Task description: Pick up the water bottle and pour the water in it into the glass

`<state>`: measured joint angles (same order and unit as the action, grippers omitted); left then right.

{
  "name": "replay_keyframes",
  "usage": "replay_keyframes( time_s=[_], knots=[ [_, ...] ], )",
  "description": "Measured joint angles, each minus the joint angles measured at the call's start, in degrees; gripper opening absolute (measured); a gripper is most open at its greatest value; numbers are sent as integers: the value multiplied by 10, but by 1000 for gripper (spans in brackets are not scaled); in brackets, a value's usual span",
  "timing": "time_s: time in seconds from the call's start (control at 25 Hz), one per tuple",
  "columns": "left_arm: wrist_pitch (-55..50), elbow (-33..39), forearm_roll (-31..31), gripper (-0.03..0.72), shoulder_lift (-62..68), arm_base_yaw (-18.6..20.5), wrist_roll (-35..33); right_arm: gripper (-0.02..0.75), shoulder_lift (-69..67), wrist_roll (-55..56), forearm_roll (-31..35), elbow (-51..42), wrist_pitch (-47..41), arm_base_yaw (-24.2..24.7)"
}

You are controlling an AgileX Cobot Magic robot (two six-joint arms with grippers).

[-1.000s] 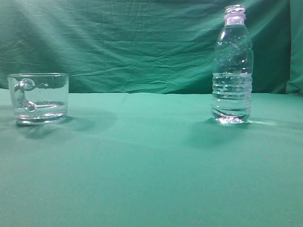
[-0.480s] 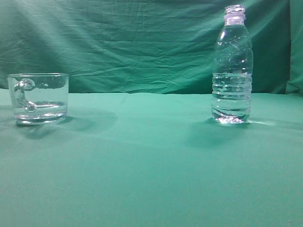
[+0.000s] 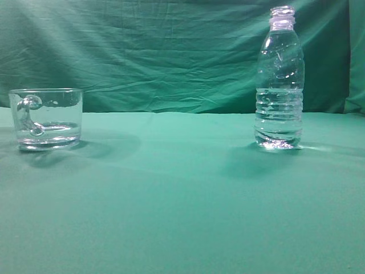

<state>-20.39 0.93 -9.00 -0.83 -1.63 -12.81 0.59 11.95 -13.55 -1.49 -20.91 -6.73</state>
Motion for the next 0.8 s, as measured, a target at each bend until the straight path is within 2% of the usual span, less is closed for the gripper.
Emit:
replay_keyframes(
  time_s=[0.8],
  knots=[
    [0,0,0,0,0,0,0,0,0,-3,11,0,-15,0]
  ],
)
